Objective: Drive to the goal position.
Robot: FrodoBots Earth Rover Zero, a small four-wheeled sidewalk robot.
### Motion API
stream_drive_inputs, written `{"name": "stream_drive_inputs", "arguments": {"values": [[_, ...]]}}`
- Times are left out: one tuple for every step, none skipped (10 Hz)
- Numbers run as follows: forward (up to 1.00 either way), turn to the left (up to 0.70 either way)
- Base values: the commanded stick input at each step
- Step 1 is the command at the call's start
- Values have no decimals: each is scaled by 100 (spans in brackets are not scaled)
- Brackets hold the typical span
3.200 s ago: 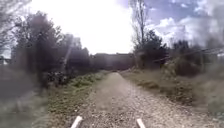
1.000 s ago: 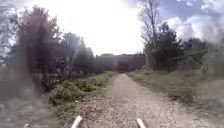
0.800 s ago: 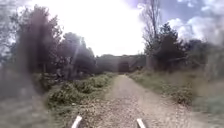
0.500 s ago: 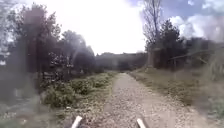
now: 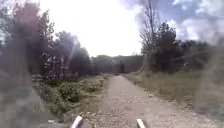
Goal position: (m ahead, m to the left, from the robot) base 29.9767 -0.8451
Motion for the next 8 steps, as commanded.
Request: {"name": "stream_drive_inputs", "arguments": {"values": [[69, 0], [69, 0], [69, 0], [69, 0], [69, 0], [69, 0], [69, 0], [69, 0]]}}
